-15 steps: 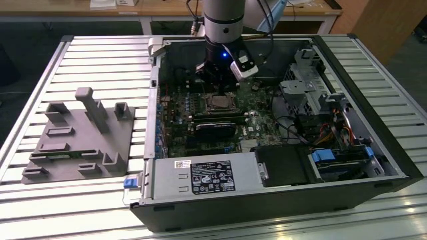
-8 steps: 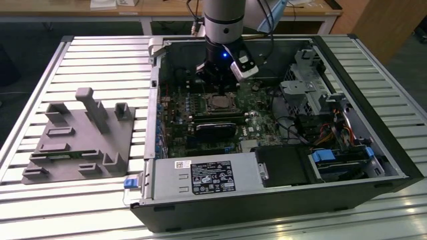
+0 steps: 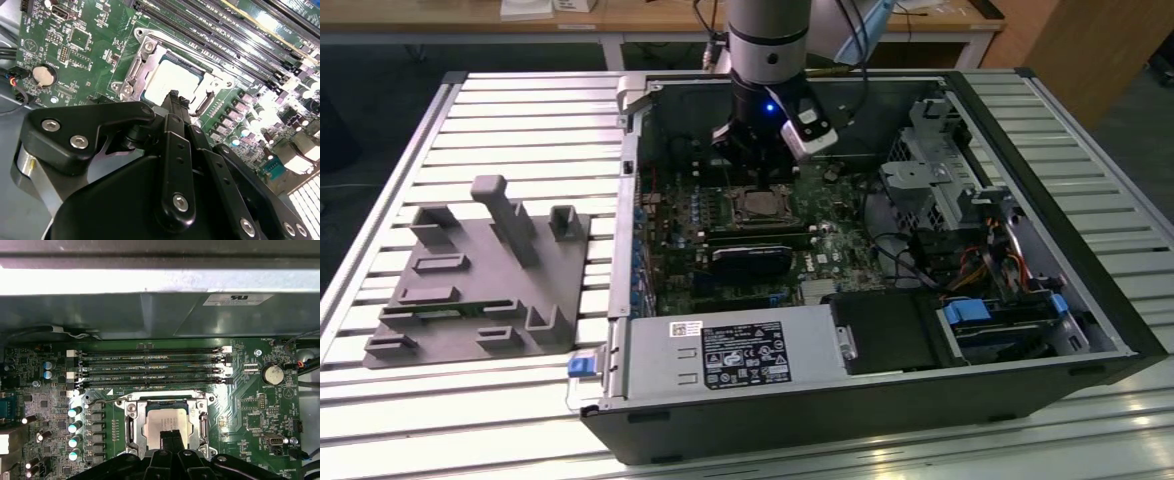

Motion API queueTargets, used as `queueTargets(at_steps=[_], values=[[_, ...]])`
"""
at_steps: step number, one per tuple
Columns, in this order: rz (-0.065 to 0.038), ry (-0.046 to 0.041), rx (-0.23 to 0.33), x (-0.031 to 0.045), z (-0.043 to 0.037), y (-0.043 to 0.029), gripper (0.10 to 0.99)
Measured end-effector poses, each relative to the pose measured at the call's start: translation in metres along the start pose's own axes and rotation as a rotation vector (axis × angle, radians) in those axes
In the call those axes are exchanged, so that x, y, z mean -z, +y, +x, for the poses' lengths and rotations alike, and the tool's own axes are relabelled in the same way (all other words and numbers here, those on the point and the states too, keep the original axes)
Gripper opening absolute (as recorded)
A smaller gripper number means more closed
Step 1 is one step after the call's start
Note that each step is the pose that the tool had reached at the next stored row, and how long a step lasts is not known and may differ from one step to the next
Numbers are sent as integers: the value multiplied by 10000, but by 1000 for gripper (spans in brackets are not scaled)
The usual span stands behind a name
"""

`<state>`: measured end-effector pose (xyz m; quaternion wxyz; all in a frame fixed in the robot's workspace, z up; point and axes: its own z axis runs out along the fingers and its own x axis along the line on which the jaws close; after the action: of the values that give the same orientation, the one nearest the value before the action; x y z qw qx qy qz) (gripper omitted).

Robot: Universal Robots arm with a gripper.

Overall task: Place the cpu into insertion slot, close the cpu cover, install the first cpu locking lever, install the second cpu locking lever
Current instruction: 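Install the first cpu locking lever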

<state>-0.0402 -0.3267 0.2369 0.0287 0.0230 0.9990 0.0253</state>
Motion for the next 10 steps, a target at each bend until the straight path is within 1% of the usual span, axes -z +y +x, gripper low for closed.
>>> queueTargets(at_steps=[7,10], values=[[1,1,-1,131,-7,7,106],[-2,0,0,143,-8,8,106]])
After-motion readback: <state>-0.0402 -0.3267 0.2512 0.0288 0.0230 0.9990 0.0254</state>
